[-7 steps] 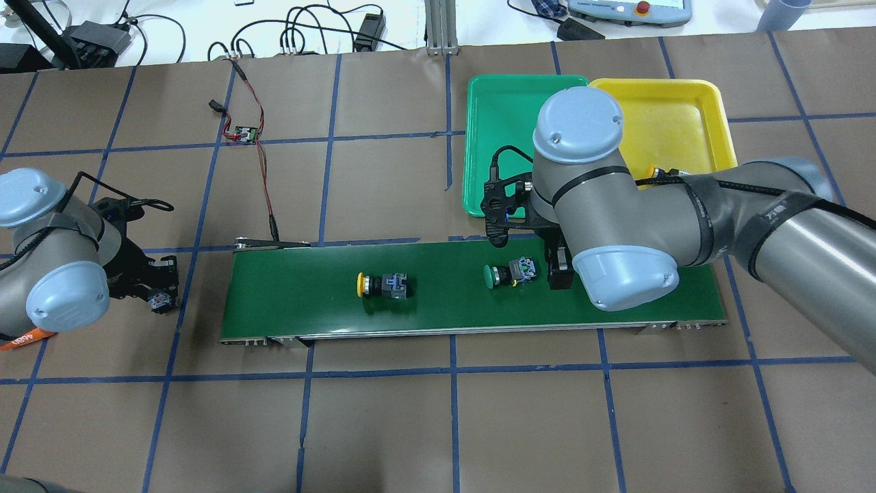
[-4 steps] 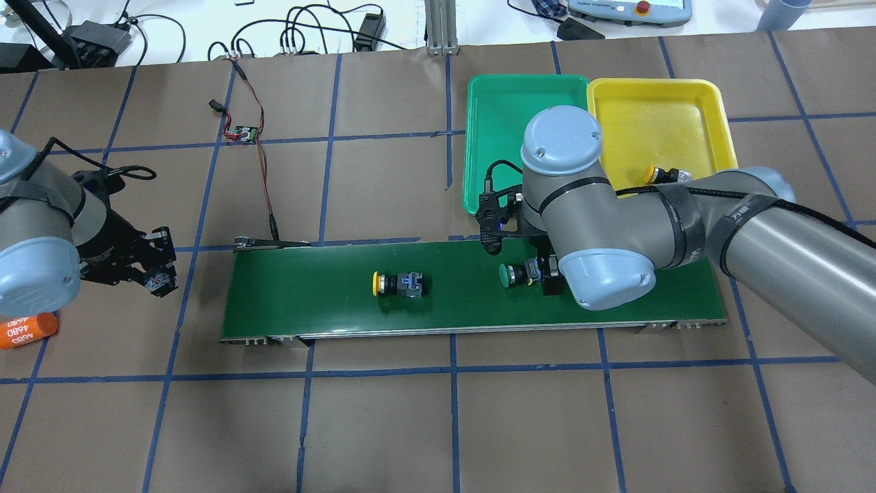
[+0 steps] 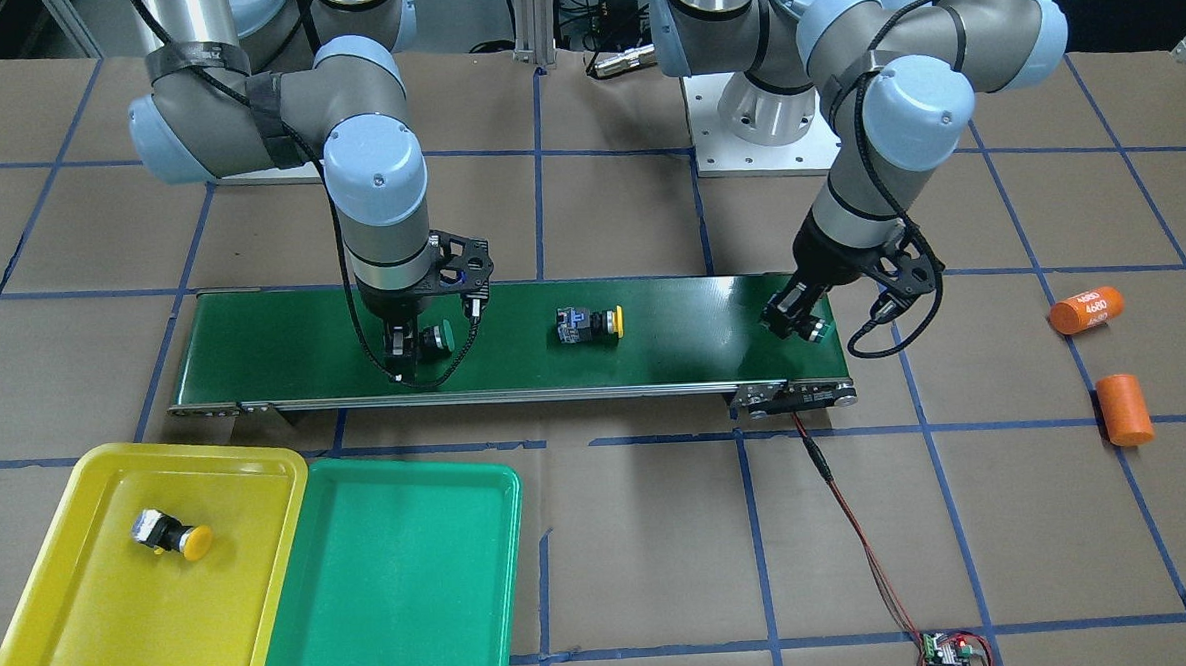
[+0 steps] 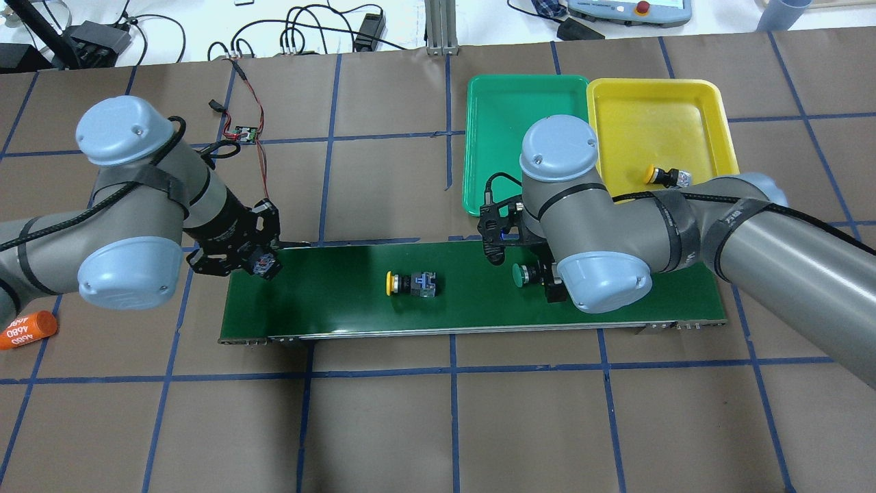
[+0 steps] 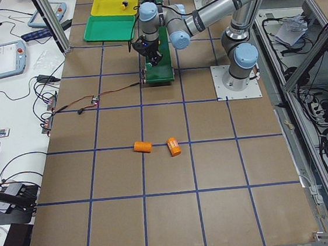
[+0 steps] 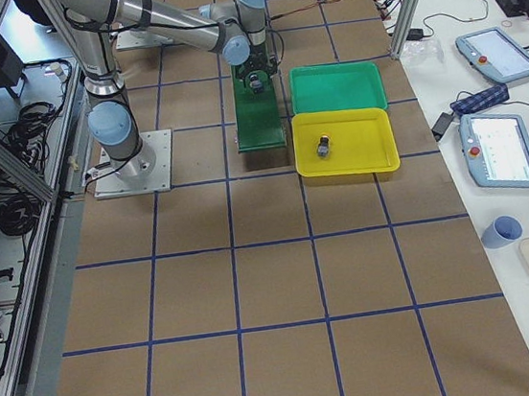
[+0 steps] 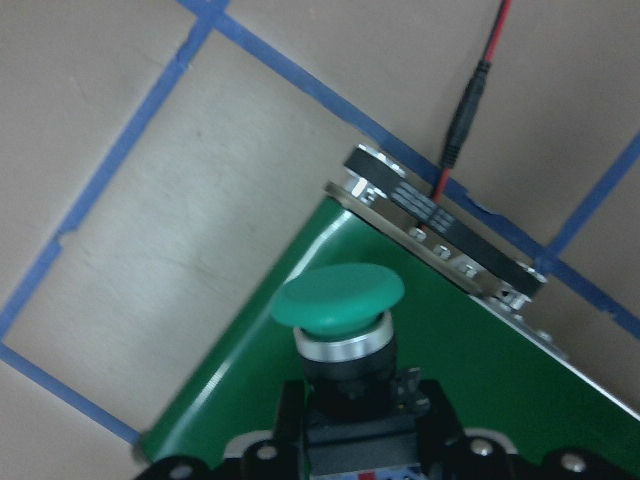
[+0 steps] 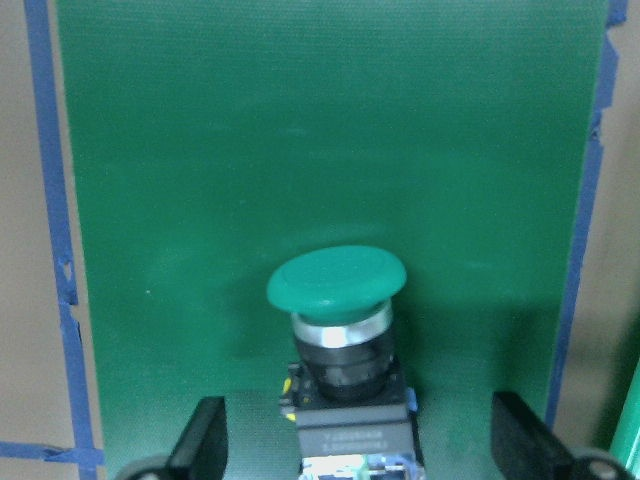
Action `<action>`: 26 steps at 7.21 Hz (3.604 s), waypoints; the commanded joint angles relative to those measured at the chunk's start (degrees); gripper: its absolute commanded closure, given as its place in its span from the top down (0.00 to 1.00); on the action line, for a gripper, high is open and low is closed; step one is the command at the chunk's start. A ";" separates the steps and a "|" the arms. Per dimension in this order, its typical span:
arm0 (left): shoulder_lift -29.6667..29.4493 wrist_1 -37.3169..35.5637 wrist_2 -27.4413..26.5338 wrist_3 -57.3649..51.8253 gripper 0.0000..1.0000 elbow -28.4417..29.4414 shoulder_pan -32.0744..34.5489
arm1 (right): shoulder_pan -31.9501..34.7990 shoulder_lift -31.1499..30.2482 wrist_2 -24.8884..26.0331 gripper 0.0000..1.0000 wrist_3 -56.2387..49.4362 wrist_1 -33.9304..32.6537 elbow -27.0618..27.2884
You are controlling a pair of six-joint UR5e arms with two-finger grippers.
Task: Sort buttons by color to trays
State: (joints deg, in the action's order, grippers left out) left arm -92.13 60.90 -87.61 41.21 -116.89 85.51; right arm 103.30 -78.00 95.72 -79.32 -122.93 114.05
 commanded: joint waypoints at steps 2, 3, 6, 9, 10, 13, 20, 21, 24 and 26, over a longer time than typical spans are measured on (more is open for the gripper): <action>-2.26 0.10 8.89 10.59 0.00 -0.60 2.58 | -0.03 0.21 2.62 0.37 -0.66 1.98 -0.05; -2.96 -2.34 11.81 9.34 0.00 -4.70 -0.40 | -0.03 -0.05 6.28 0.17 -0.40 3.03 -0.40; -2.88 -6.14 6.04 8.80 0.00 -5.54 -0.52 | -1.78 4.48 7.64 0.11 0.04 2.34 -10.63; -2.63 -1.26 9.18 9.59 1.00 -5.19 -0.08 | -3.19 17.58 7.47 0.20 -0.05 1.56 -26.56; -0.79 1.74 12.60 9.50 1.00 -3.18 -0.16 | -3.19 19.53 7.37 0.21 -0.31 -1.32 -27.99; 1.68 17.59 0.23 -13.82 1.00 5.87 -5.14 | -3.19 19.73 7.11 0.88 -0.40 -2.49 -27.65; -0.15 18.66 -2.82 -87.09 1.00 5.10 -47.68 | -2.58 -2.39 1.92 1.00 -0.66 7.26 -9.34; -0.94 13.95 -4.92 -91.44 1.00 4.84 -49.37 | -2.49 -3.29 1.84 1.00 -0.58 7.17 -5.80; -3.58 7.71 -3.81 -116.78 1.00 4.31 -51.58 | 2.68 -1.64 2.10 1.00 0.47 8.22 -4.01; -7.17 -2.23 -2.31 -128.52 1.00 2.29 -52.89 | 3.31 -0.06 2.71 1.00 0.48 8.31 -3.92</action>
State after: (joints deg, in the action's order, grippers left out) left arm -97.10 64.66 -90.54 -79.37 -113.62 33.33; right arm 105.87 -79.00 98.00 -78.95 -114.79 109.99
